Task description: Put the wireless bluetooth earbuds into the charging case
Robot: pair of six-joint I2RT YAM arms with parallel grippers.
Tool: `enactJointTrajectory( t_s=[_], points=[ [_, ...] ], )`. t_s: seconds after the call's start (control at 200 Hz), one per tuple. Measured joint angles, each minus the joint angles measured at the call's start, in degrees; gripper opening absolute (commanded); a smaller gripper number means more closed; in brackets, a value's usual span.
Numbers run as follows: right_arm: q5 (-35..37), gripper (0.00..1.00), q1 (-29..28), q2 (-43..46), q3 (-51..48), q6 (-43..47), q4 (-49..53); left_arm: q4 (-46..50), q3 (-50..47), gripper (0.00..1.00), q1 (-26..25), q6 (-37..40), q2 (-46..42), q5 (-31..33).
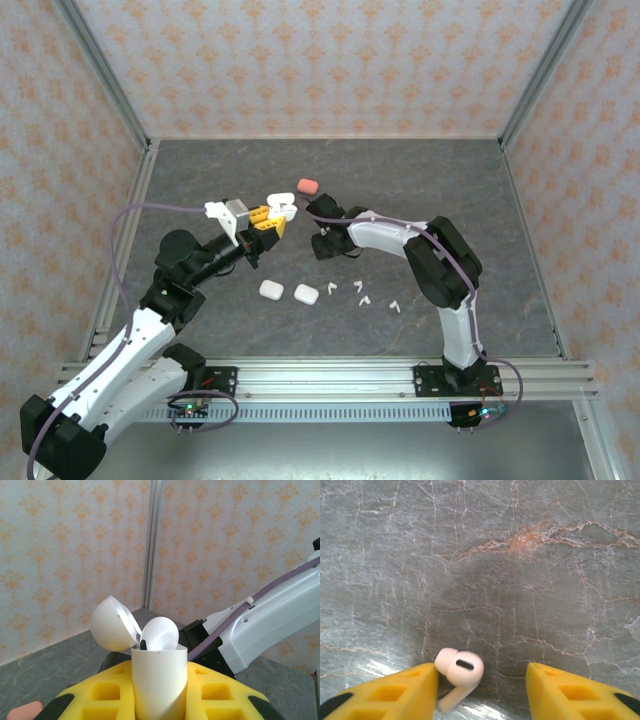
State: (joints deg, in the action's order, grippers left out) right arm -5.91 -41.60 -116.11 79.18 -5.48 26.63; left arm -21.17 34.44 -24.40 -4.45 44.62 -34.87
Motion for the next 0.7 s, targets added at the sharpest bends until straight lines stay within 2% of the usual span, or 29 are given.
enactJointTrajectory(
  t_s=[0.19,0.44,0.701],
  points=[
    [0.42,0.42,0.0,1.31,-1.25,0.42,1.68,0.0,0.0,0.0,0.0,0.0,0.15,0.02],
    [0.13,0.47,0.0,2.82,-0.57,1.18,4.0,0.0,0.0,0.0,0.0,-0.02,0.94,0.02],
    [-2.12,0.49,0.02,2.56,4.74,7.54,5.07,0.0,0.0,0.0,0.0,-0.02,0.98,0.02]
  ],
)
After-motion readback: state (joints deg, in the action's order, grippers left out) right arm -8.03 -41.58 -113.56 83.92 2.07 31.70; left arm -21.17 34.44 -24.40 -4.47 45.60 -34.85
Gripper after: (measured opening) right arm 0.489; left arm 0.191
